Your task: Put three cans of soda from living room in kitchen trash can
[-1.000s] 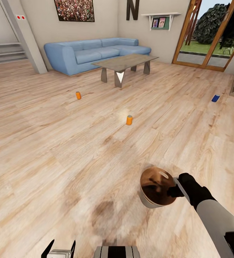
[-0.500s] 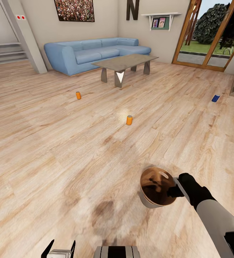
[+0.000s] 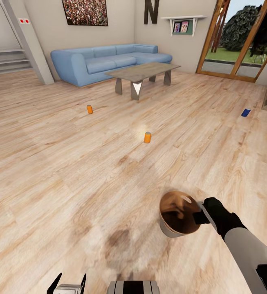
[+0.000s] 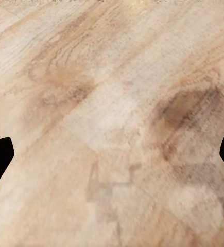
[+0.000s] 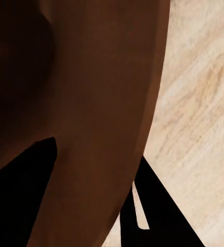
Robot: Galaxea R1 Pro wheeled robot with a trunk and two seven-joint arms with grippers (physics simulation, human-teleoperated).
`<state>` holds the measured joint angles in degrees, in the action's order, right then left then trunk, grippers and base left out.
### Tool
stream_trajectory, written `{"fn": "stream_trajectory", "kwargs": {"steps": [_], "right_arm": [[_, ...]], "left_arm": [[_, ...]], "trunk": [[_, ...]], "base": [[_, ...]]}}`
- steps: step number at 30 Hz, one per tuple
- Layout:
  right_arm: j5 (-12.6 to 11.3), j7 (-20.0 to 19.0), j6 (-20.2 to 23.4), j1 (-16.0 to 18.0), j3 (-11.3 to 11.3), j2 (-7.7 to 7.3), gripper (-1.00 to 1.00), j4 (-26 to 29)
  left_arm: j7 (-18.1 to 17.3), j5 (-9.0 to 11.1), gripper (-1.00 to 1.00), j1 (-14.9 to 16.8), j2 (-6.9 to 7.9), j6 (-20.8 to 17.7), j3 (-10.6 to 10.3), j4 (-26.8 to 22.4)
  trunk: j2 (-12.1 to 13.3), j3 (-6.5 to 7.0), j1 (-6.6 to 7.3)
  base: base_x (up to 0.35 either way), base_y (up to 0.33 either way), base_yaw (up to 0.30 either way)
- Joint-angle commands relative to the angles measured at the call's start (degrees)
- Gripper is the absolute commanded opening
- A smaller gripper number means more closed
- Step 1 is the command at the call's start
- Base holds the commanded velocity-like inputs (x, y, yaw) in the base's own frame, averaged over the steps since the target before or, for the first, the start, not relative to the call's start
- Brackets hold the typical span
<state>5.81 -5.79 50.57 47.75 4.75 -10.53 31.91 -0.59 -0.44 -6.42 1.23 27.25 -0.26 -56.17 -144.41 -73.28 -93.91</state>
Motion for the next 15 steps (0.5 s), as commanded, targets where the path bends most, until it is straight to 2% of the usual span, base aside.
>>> {"fn": "stream_trajectory", "kwargs": {"steps": [1,15], "right_arm": [[-0.72,-0.10,0.00,-0.02,-0.04,0.01,-1.00,-0.03],[-1.38,-0.24,-0.03,-0.02,-0.12,0.13,-1.00,-0.09]], "left_arm": [[-0.03,0.00,1.00,0.01,0.00,-0.03,0.01,0.02],[-0.15,-0.08,1.00,0.01,0.00,-0.22,0.08,0.30]], "trunk": [[0.02,0.23,0.02],[0.21,3.33,0.38]], "base": [[0.000,0.000,0.000],[0.000,0.000,0.000]]}}
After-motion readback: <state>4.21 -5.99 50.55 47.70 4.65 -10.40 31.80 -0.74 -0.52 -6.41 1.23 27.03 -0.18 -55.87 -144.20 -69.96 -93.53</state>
